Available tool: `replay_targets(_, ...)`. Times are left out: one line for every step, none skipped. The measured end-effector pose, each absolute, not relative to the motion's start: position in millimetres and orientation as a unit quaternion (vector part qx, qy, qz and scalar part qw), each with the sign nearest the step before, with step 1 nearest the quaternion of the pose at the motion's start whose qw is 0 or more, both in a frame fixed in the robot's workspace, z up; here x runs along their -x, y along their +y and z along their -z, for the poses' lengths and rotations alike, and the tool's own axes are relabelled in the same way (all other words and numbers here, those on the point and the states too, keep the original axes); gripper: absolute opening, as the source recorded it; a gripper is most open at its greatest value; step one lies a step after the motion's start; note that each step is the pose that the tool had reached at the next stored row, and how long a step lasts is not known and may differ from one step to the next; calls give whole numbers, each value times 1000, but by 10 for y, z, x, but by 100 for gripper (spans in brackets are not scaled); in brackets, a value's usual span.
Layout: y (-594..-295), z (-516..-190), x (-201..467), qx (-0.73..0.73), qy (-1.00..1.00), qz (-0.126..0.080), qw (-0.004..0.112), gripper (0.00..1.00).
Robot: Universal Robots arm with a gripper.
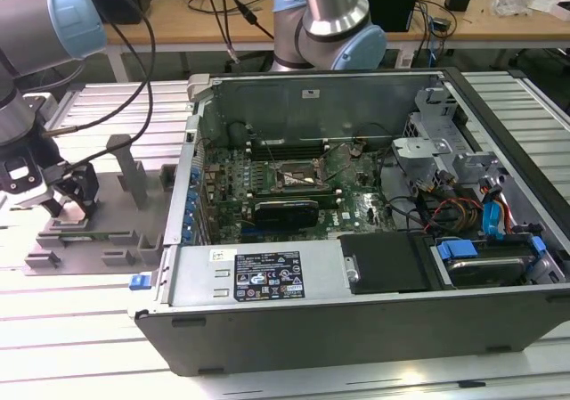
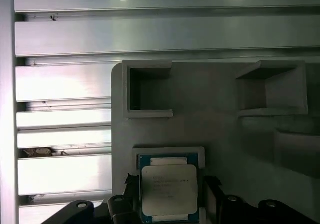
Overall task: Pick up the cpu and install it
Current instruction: 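Pick up the cpu and move it towards the insertion slot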
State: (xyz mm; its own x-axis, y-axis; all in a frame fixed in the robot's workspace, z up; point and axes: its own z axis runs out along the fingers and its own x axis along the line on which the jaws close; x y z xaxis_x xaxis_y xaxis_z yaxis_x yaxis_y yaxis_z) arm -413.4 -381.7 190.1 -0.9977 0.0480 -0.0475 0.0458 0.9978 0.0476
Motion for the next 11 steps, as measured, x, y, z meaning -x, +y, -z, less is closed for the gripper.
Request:
replay_targets(-3814, -1886, 4134, -21, 999, -23, 24, 62)
replay_targets(-3809, -1880, 4140, -19, 999, -23, 24, 62)
replay_targets(-3809, -1880, 4140, -19, 999, -23, 24, 62)
replay_targets(-3809, -1879, 4140, -19, 999, -24, 24, 62)
replay_targets(-3809, -1879, 4140, -19, 999, -24, 24, 62)
replay_targets(-3809, -1878, 4140, -19, 999, -24, 24, 62)
replay_targets(-3809, -1878, 4140, -19, 999, -24, 24, 62)
replay_targets(-3809, -1878, 4140, -19, 999, -24, 24, 62)
replay_targets(-3809, -1879, 4141, -19, 999, -25, 24, 62)
replay_targets(-3808, -1878, 4140, -19, 999, -25, 24, 62)
replay_targets(-3809, -1878, 4140, -19, 999, -26, 24, 62)
